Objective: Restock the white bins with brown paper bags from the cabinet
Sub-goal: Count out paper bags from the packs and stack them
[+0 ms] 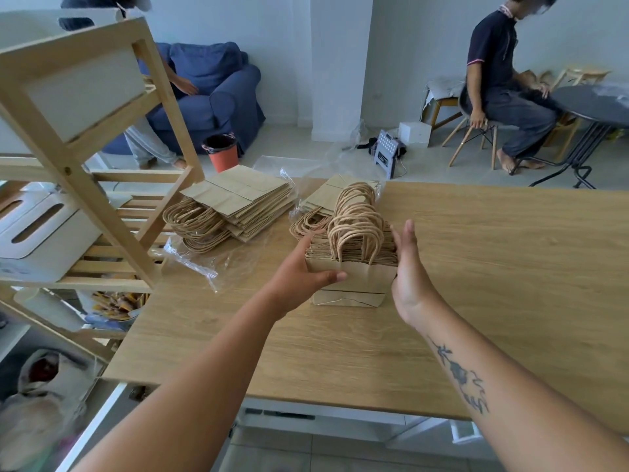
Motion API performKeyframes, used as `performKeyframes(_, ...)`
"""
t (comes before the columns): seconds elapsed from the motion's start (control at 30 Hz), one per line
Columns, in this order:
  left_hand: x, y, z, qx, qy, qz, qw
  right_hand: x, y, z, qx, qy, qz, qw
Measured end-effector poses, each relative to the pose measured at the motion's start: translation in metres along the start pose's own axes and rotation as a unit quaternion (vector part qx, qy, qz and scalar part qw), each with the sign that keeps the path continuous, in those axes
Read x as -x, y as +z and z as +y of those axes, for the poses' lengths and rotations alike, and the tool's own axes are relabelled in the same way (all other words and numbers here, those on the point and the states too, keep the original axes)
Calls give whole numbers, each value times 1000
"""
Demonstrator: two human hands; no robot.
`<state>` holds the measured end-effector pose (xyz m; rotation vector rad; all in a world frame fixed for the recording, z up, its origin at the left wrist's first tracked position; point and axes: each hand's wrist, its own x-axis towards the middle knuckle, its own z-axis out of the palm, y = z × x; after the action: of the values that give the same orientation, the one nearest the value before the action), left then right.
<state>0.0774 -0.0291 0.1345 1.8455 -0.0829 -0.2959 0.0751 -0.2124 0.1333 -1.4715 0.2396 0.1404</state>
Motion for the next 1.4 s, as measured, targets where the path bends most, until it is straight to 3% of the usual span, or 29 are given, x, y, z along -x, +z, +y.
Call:
performKeyframes(0.37, -15, -8, 0, 10, -41, -21, 999, 2, 3, -3, 11, -40, 11, 999)
performKeyframes(0.63, -21, -14, 7, 21, -43, -48, 998, 0, -21, -6, 190, -93, -60, 976)
performKeyframes(1.03, -25, -15, -4, 36, -13, -22, 999, -18, -33, 4, 197, -92, -46, 975)
performKeyframes(1.4, -22, -17, -16, -80, 35, -29, 996, -20, -21, 9, 205, -63, -32, 976)
